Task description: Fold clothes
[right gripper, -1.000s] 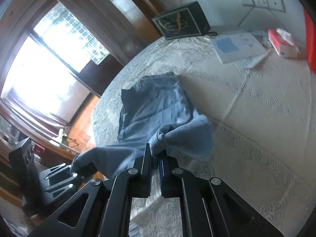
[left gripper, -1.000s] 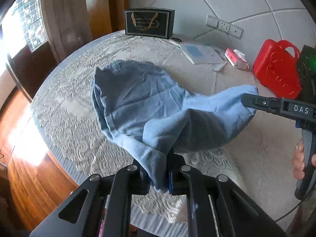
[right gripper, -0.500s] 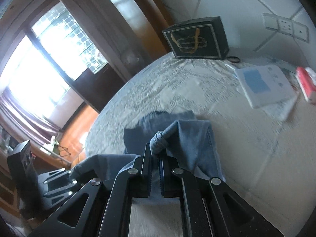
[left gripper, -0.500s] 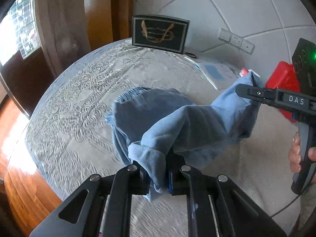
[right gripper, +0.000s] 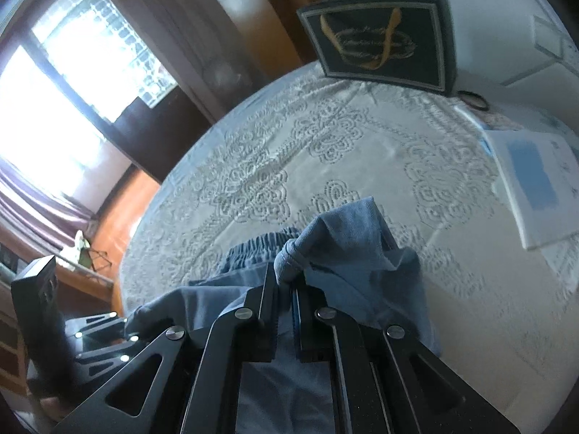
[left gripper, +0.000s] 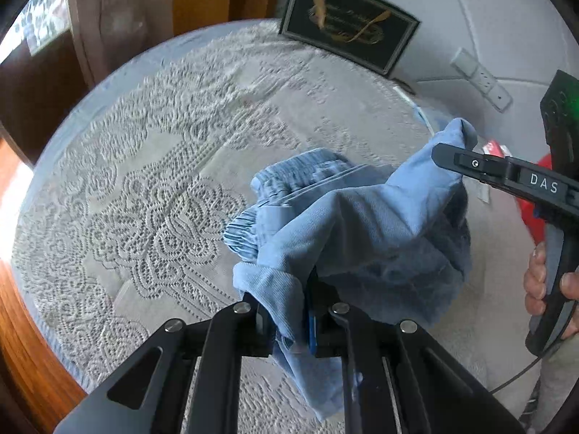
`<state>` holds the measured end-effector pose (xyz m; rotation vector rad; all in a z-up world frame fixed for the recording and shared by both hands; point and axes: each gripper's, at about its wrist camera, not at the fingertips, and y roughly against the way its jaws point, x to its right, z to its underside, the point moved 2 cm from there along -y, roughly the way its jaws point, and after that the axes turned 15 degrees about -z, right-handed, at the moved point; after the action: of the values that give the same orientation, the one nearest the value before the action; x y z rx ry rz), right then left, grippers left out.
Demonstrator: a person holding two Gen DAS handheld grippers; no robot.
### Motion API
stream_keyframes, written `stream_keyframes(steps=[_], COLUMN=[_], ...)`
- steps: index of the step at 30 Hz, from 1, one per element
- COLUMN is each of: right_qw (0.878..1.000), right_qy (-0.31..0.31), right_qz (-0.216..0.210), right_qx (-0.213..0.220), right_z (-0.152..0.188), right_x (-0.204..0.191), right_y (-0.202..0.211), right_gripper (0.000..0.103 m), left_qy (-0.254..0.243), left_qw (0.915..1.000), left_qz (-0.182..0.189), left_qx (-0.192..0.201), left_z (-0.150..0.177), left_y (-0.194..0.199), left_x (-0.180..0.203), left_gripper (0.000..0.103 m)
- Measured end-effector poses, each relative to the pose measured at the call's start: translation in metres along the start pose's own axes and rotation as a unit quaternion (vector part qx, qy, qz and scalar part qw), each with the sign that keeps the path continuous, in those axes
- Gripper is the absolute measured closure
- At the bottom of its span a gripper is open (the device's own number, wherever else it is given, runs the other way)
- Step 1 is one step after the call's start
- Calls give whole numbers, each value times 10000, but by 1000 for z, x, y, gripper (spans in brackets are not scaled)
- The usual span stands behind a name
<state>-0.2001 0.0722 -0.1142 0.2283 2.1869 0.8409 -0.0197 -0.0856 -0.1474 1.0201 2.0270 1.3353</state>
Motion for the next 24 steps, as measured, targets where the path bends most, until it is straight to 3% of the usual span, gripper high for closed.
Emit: stream_keyframes(steps=[5, 7, 9, 11, 16, 24], right_qw=[9999, 9999, 9999, 9995, 9990, 9994], right_qy=[-106, -113, -137, -156, -88, -269], right_qz=[20, 30, -58, -256, -362, 121], right_qx=[-81, -89, -26, 92, 250, 158], right_z=[-12, -14, -14, -15, -15, 27], right_x=[14, 19, 22, 22, 17, 39], right_y=[-18, -19, -16, -10, 6, 45], right_gripper=[77, 73, 68, 65, 61, 61], left_qy=[72, 122, 293, 355, 330, 411], left_qw=[9998, 9998, 9994, 9994, 9988, 9970], left_qz=[26, 50, 120, -11, -341, -644], left_qx=[-163, -173, -125, -34, 72, -101], left_z=[-2, -2, -1, -1, 1, 35], left_y=[-7, -6, -1, 6, 16, 12], left_x=[1, 3, 2, 2, 5, 18], left_gripper=[82, 67, 23, 11, 11, 11])
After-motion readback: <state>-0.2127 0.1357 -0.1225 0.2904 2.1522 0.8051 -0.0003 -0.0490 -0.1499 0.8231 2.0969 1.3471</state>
